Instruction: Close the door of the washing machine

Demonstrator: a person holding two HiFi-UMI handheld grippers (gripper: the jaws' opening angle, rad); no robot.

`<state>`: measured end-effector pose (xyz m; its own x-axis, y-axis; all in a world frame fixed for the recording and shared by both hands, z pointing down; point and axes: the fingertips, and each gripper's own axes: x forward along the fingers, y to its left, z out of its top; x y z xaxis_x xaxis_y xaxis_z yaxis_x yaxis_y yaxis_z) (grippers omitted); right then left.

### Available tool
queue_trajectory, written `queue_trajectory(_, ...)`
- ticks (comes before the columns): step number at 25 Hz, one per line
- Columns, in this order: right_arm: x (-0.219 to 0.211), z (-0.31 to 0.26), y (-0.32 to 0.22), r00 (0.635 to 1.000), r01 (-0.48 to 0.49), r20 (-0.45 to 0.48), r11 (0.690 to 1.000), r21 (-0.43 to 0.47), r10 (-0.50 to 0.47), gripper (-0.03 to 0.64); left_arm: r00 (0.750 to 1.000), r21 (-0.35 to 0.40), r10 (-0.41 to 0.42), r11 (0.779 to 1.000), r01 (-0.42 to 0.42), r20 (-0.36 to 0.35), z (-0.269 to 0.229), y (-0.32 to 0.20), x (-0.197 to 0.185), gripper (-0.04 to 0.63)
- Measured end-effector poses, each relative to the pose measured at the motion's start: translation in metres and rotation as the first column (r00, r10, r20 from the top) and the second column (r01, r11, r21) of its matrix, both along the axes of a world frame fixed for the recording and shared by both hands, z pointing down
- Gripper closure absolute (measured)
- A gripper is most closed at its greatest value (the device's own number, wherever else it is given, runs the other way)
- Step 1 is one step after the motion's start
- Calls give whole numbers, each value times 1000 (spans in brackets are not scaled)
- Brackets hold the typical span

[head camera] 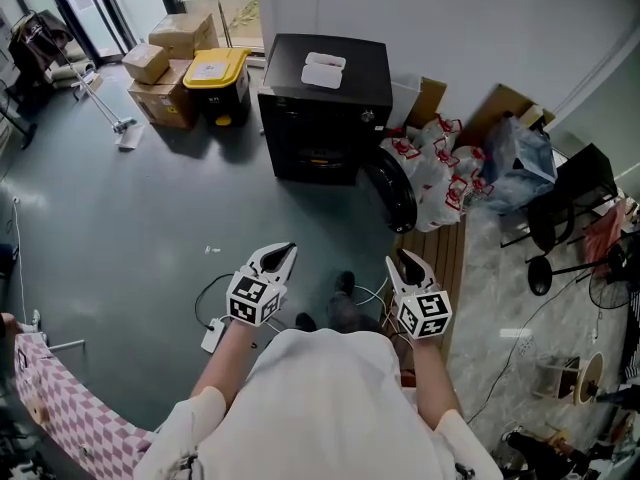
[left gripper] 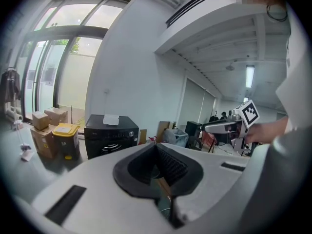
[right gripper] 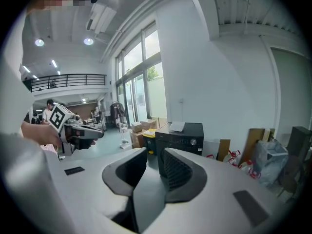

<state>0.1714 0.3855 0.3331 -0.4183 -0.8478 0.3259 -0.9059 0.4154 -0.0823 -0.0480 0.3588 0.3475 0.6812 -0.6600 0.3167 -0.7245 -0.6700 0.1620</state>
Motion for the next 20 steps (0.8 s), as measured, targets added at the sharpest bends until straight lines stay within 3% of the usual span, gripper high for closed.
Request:
queue_trajectory(10,5,16,-51,999,31,-6,999,-15,-32,491,1000,-10,-26,1000,26,4,10,-45,8,586)
queue_trajectory(20,36,38,-131,999,47,12,997,-69,-46,491,999,-54,-33,998,34,20,24,-117,42,586)
